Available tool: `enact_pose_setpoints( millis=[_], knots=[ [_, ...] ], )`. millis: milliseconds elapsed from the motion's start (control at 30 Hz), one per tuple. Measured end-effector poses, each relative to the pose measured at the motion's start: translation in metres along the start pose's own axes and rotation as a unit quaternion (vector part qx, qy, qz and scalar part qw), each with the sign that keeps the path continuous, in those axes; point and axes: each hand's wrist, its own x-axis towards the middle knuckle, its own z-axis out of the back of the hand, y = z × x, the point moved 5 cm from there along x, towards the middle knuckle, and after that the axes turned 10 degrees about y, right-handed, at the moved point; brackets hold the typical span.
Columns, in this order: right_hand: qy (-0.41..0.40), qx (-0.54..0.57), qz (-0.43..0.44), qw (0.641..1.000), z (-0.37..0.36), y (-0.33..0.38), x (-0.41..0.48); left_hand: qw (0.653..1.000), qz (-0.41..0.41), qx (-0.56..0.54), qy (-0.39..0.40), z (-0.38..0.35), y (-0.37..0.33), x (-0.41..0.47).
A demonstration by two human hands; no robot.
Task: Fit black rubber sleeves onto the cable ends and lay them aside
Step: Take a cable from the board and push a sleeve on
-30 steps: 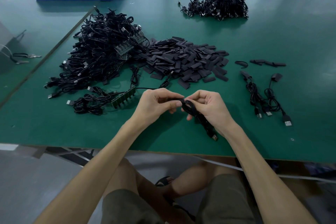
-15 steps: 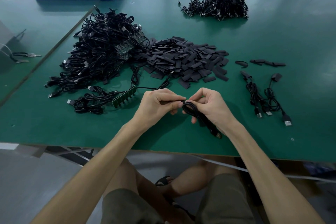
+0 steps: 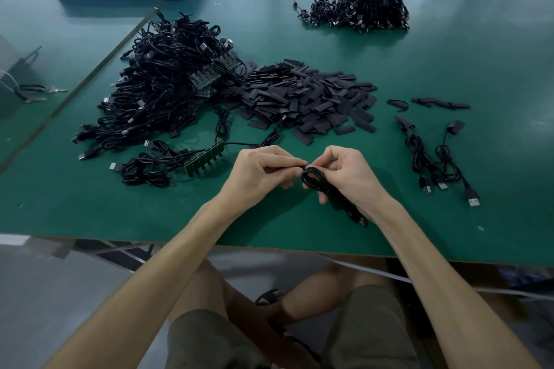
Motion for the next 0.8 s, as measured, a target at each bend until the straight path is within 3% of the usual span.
enact_pose_setpoints(
  millis=[467,800],
  knots=[
    [0.014,-0.018,-0.009,1.000,0.000,0.002,0.002,1.000,0.022,0.003,0.008,-0.001,0.006,0.001],
    [0.014,0.057,0.040,0.997,-0.001,0.010,-0.002,0.995,0.067,-0.075,0.011,0.004,0.011,0.005]
  ],
)
